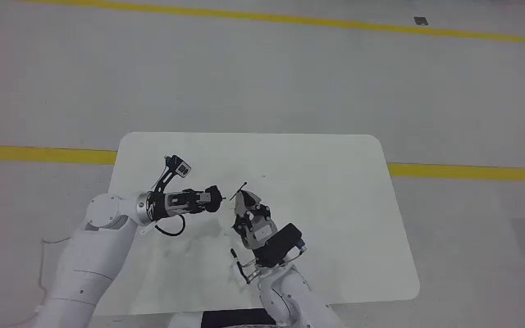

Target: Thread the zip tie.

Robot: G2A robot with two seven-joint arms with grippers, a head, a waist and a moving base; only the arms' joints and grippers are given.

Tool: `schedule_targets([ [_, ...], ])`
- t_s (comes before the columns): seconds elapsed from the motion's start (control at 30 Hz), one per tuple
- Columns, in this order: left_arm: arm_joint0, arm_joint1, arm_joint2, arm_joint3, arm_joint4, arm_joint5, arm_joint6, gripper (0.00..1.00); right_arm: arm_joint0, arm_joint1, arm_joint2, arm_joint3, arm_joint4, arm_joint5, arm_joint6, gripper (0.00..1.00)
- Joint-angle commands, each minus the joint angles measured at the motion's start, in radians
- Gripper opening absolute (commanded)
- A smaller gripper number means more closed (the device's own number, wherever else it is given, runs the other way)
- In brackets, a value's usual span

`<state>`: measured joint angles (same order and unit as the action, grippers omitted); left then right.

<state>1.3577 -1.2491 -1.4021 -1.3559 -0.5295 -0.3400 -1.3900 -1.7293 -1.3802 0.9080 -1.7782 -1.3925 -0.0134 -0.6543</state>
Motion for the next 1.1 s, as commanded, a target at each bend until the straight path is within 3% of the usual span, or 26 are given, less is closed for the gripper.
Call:
schedule_targets([
  [0.0, 0.000, 0.000, 0.000, 0.000, 0.000, 0.000, 0.000, 0.00, 0.002, -0.002, -0.006, 0.003, -0.010, 0.019, -0.016, 0.00],
  [0.4, 0.000, 0.000, 0.000, 0.000, 0.000, 0.000, 0.000, 0.00, 0.002, -0.007, -0.036, 0.036, -0.057, 0.085, -0.089, 0.00],
  [0.87, 0.000, 0.000, 0.000, 0.000, 0.000, 0.000, 0.000, 0.00, 0.008, -0.007, -0.040, 0.032, -0.063, 0.088, -0.069, 0.00],
  [1.07, 0.000, 0.000, 0.000, 0.000, 0.000, 0.000, 0.000, 0.00, 0.026, -0.012, -0.058, 0.047, -0.110, 0.136, -0.054, 0.00],
])
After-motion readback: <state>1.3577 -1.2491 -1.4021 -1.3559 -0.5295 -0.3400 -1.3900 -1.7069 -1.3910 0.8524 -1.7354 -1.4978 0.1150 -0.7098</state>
